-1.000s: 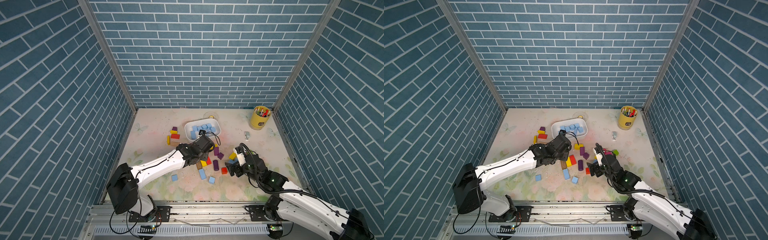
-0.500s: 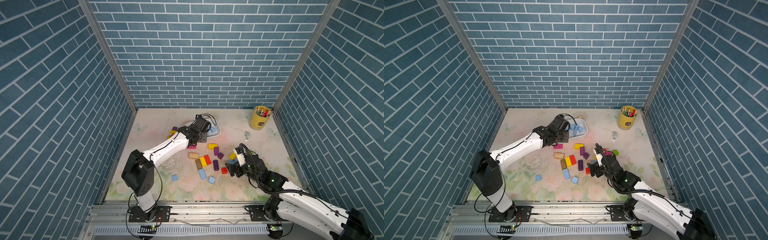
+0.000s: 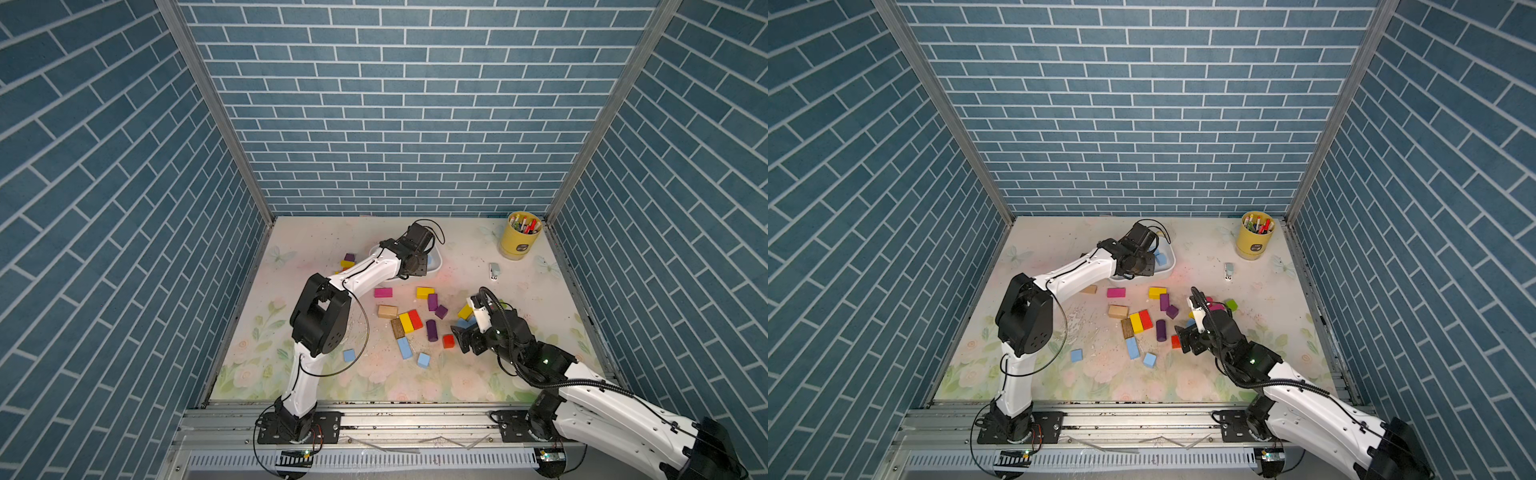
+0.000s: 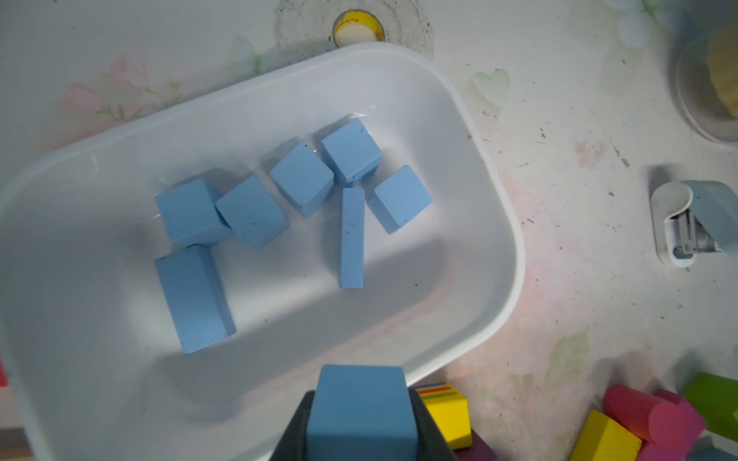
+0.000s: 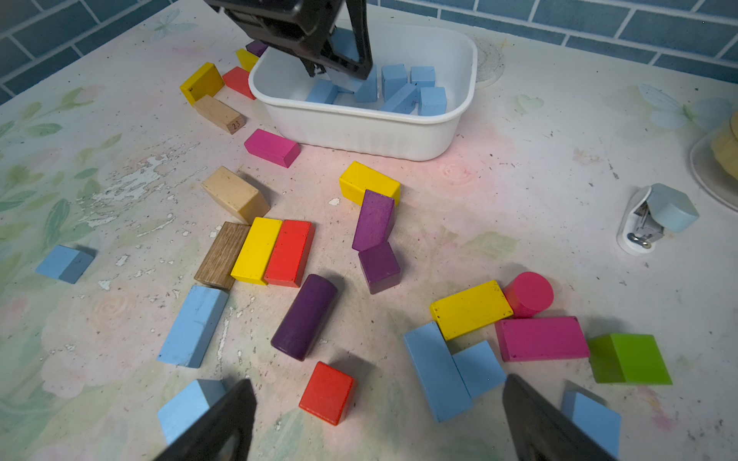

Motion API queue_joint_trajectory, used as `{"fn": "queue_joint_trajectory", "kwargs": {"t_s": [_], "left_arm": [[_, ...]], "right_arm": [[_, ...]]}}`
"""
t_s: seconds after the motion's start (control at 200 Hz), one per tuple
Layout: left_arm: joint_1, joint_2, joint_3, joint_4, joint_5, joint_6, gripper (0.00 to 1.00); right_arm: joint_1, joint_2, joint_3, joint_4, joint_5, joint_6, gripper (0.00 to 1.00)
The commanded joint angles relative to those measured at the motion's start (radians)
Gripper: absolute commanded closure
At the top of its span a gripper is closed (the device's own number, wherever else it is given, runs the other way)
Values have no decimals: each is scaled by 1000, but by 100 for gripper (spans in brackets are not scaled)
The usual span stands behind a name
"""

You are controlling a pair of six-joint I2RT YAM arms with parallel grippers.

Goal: Pick out the blue building blocks
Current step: Place the building block in the storage box.

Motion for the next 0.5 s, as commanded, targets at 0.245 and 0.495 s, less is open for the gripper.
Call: {"fn": "queue_joint_trajectory", "kwargs": {"t_s": [0.245,0.495], "left_arm": [[13,190,209,-81,64,-1,74],[14,254,280,-104,84,-2,66]], "right_arm": [[-1,-46,5,-56,24,28,4],[-1,-59,5,-68,25,33,4]]}}
